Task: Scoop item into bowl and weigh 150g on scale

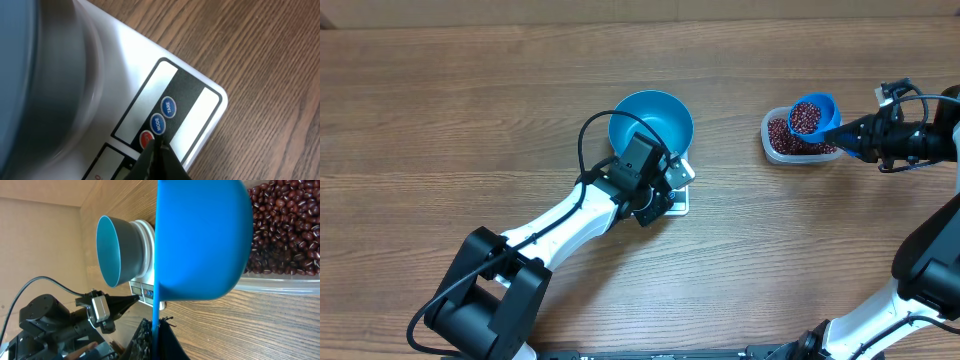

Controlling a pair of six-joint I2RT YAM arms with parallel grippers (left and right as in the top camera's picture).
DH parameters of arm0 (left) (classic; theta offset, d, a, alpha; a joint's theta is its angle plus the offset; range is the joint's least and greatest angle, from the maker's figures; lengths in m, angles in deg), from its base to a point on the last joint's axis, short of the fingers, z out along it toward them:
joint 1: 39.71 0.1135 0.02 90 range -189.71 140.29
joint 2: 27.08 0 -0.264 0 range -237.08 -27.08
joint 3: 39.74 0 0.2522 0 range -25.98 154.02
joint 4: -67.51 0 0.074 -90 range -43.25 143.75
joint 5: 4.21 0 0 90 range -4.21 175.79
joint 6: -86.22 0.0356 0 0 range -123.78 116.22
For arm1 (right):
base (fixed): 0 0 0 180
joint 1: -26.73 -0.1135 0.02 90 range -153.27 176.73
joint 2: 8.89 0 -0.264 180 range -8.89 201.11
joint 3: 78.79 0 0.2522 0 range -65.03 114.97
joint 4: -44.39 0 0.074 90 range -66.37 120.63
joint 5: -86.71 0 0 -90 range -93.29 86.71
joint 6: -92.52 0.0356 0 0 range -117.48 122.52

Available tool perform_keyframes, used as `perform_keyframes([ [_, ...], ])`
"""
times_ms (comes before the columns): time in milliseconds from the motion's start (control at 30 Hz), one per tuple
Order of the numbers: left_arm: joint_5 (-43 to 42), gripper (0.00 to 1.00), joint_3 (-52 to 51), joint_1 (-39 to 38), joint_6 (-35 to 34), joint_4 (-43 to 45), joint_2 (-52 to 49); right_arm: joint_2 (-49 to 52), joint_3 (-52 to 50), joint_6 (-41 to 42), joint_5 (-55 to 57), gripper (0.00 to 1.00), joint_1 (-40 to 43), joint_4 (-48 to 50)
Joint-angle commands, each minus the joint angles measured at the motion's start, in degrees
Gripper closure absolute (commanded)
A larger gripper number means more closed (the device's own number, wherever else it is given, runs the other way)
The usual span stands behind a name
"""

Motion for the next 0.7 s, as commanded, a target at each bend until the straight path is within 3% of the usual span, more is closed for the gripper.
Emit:
perform_keyframes([
  [0,-0.7,0.96,-0.5,0.7,1.3,0.3,-0.3,0.1,0.1,-0.5,-1.1,0.96,0.2,0.2],
  [667,-0.7,0.96,-0.6,0.8,2.8,0.8,-0.3,0.1,0.1,-0.5,-1.1,0.96,0.2,0.2],
])
